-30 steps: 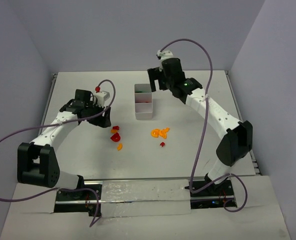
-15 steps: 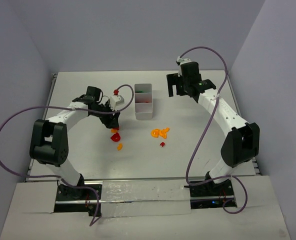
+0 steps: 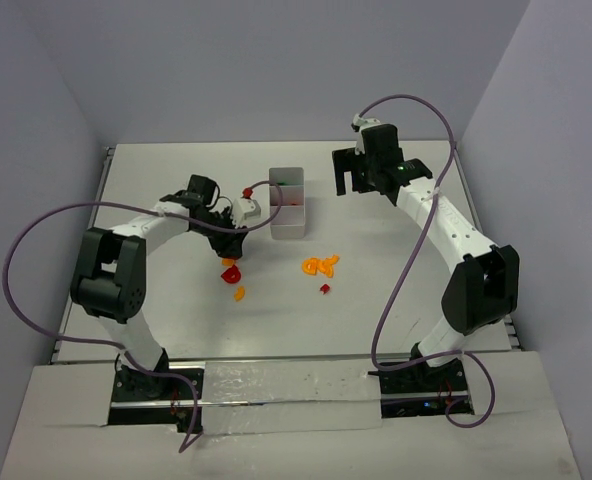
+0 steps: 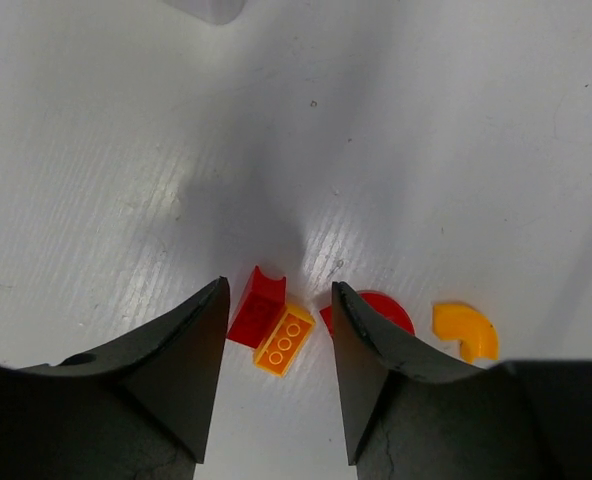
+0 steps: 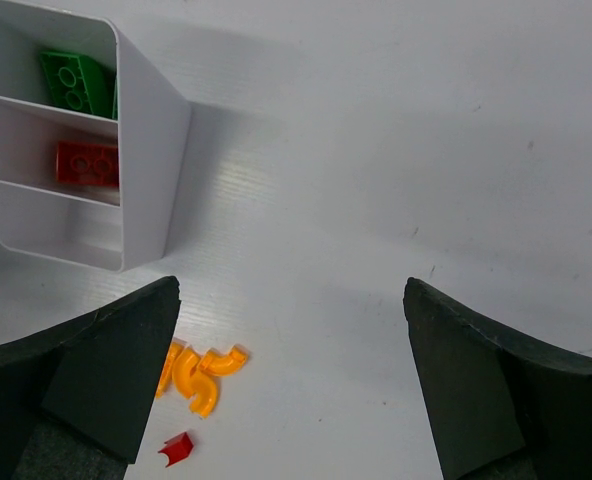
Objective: Sort the legos into containers by color
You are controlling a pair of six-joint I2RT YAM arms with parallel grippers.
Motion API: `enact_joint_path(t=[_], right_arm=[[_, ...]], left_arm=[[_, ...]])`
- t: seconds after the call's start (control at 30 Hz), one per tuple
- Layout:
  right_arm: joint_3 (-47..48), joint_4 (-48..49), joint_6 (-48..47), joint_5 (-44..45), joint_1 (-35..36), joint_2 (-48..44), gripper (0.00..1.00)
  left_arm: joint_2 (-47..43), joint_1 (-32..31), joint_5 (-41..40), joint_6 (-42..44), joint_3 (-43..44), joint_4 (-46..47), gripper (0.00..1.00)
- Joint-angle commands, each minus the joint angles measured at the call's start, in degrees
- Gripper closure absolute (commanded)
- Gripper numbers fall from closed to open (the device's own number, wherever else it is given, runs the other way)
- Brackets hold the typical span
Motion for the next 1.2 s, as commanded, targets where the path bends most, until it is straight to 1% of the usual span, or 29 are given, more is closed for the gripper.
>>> enact_joint_path(t=[0.0, 0.23, 0.5, 0.6, 0.73, 0.8, 0.83, 0.87, 0.97, 1.0, 1.03, 1.17], right_arm=[[1.4, -0.1, 0.7, -0.8, -0.4, -1.7, 0.00], [1.3, -0.3, 0.5, -0.9, -0.5, -1.5, 0.00], [1.4, -0.3, 0.6, -1.3, -0.9, -1.0, 0.00], [1.3, -0.2, 0.7, -1.6, -0.9, -0.8, 0.00], [1.1, -0.2, 0.9, -1.7, -0.9, -0.7, 0.00], [1.1, -0.2, 0.9, -1.8, -1.0, -0.7, 0.00], [1.1, -0.2, 0.9, -1.9, -1.0, -0.7, 0.00], [1.1, -0.2, 0.8, -1.9, -1.0, -0.7, 0.00], [0.7, 0.0, 0.8, -1.9, -1.0, -0.8, 0.00], [0.5, -0.1, 0.7, -1.9, -0.9, -1.0, 0.00], [0.4, 0.0, 0.8, -1.9, -1.0, -1.0, 0.00], [0.1, -0.1, 0.7, -2.1, -1.1, -1.5, 0.00]], left_arm=[[1.3, -0.5, -1.5, 1.2, -0.4, 2.2, 0.48], [2.2, -1.0, -4.6, 1.5, -1.4, 3.8, 0.53], [2.1, -1.0, -6.3, 2.6, -3.3, 4.8, 0.56], [1.8, -1.0, -7.0, 3.0, -4.3, 5.6, 0.61], [1.6, -1.0, -7.2, 2.6, -4.4, 6.6, 0.66], [1.5, -1.0, -7.0, 2.3, -4.1, 6.7, 0.71], [1.5, -0.9, -6.7, 2.0, -3.5, 6.5, 0.75], [1.5, -1.0, -6.3, 1.9, -3.2, 6.2, 0.75], [1.0, -1.0, -4.5, 1.1, -2.0, 5.4, 0.90], [0.6, -1.0, -4.3, 0.4, -1.4, 5.1, 0.96], [0.2, -1.0, -3.9, -0.2, -0.6, 4.6, 0.99], [-3.1, -1.0, -0.8, -5.5, 3.6, 4.3, 1.00]])
